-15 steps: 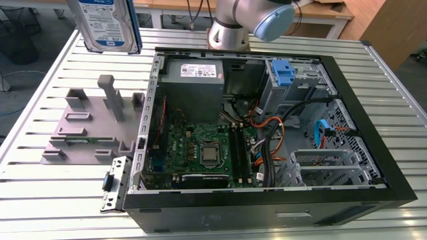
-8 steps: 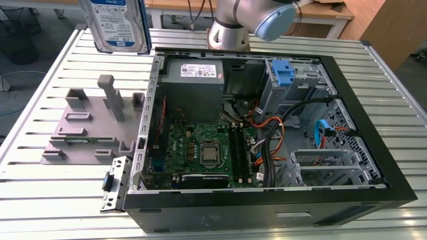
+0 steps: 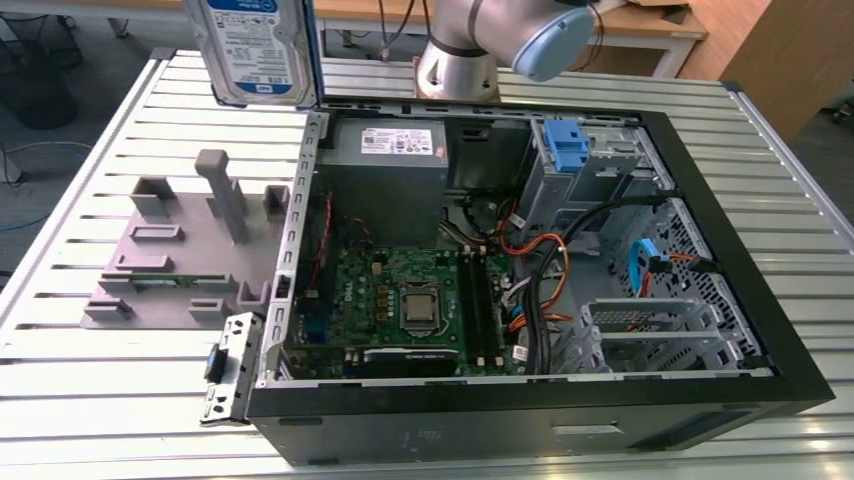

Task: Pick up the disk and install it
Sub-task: 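Pick up the disk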

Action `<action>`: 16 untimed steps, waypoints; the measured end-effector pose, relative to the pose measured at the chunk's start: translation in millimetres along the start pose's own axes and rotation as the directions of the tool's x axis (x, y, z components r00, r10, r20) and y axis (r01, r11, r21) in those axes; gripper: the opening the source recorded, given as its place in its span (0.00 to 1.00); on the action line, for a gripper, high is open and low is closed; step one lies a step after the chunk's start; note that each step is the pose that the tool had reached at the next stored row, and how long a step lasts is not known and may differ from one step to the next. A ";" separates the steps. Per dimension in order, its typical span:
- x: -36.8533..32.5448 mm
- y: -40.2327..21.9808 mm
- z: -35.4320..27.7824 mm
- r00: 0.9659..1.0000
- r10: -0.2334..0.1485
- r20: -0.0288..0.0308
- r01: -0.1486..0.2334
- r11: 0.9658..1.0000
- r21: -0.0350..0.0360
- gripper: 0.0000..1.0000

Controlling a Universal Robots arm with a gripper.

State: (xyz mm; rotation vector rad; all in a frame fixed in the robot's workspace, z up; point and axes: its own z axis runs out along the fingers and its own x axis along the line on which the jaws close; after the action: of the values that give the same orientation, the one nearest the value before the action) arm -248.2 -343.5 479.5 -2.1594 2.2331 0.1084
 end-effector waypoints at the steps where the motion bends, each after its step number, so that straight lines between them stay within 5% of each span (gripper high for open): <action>1: -0.1 -2.1 -0.1 1.000 0.000 0.000 0.000 1.000 0.000 0.35; 16: -1.4 -40.3 -0.8 1.000 0.000 0.000 0.000 1.000 0.000 0.35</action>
State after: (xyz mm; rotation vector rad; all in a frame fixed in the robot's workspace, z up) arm -207.8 -343.5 479.4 -2.1594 2.2330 0.1084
